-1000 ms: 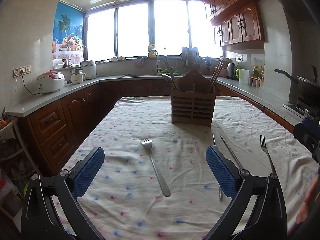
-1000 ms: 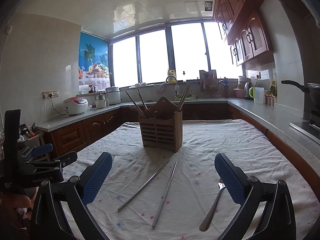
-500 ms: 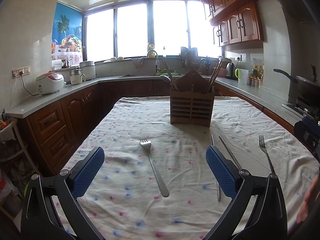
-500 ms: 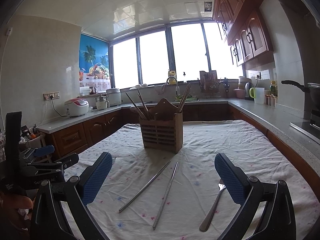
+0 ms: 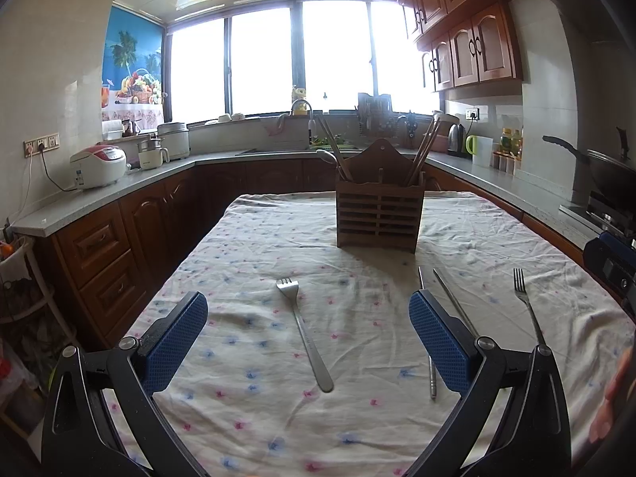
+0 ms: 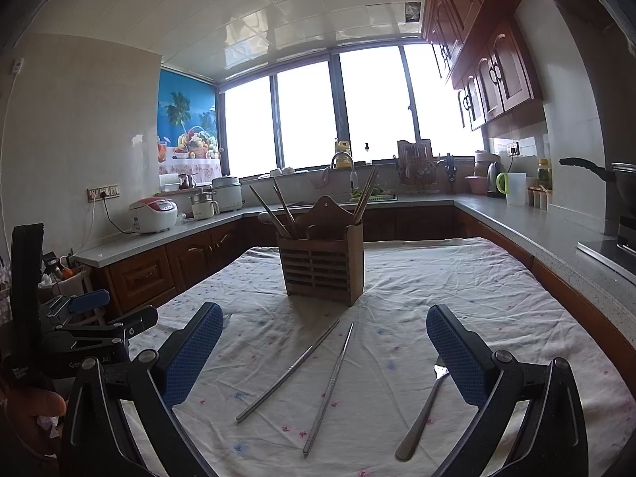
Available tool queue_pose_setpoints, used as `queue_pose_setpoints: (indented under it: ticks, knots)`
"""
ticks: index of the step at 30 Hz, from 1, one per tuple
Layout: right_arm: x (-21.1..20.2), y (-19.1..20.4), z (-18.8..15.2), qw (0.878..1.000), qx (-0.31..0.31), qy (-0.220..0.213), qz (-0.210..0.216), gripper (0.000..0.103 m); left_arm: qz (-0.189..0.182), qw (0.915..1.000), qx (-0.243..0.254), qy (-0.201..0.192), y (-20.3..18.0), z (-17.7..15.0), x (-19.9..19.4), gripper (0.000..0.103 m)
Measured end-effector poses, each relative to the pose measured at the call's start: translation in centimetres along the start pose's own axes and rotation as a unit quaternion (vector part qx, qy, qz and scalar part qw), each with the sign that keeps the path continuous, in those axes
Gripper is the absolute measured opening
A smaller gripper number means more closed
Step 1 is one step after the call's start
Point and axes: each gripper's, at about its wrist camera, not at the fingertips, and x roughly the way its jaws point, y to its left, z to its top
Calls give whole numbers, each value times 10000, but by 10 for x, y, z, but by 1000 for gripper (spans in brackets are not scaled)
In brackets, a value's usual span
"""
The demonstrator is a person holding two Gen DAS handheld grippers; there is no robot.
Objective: Organize utensils
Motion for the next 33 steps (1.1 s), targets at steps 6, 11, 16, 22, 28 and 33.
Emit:
queue_pose_setpoints:
  ticks: [6, 11, 16, 22, 28, 33]
  knots:
    - [0, -1, 0, 10000, 10, -3, 6, 103, -28, 10000, 11, 3, -2, 3, 0, 103]
    - [1, -1, 0, 10000, 25, -3, 3, 103, -42, 10000, 11, 13, -3, 3, -1, 103]
    - [2, -1, 0, 10000, 40, -1, -1, 103, -63, 10000, 12, 42, -3, 5, 1, 103]
    - [4, -2, 1, 10000, 53, 26, -2, 103, -90, 9999, -26, 78, -1, 8, 5, 103]
    - [8, -7, 1, 9999, 91, 94, 0, 103, -119, 9999, -13, 114, -2, 9, 8, 103]
    - [12, -12, -1, 9997, 154, 165, 10, 103, -130, 9998, -7, 152, -3, 10, 11, 103]
